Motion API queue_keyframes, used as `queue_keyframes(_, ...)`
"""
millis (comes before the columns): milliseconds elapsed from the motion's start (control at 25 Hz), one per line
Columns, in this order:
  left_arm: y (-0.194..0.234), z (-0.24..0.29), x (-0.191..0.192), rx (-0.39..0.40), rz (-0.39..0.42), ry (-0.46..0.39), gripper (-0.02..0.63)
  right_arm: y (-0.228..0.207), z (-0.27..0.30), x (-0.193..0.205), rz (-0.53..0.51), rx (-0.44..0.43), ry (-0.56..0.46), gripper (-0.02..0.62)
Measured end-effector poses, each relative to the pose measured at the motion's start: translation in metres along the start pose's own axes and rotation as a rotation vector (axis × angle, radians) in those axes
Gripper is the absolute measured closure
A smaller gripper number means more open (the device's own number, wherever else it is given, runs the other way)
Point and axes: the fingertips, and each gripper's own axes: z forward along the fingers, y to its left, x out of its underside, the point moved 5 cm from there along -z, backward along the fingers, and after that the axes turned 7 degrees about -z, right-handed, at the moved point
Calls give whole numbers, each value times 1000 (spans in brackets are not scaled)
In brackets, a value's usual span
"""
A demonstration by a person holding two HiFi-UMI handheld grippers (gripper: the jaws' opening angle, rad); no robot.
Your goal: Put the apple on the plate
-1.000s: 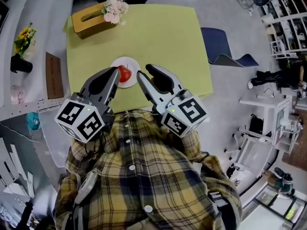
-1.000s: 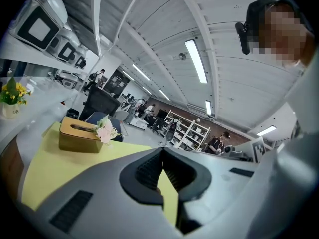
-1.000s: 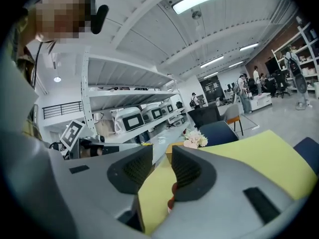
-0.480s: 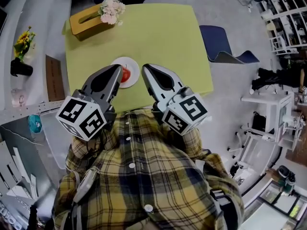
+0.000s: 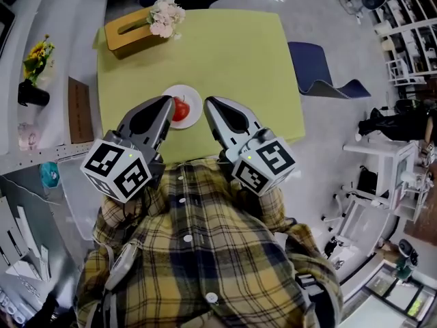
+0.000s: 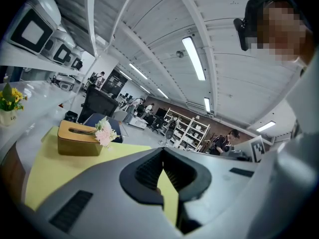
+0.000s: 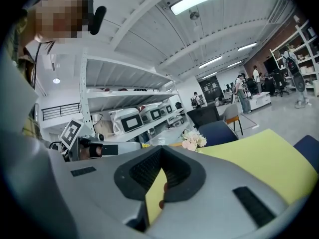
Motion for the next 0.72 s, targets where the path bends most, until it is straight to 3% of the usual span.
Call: queue_keyframes(720, 12, -15, -1, -22, -11, 12, 598, 11, 14, 8, 31, -35, 34, 598)
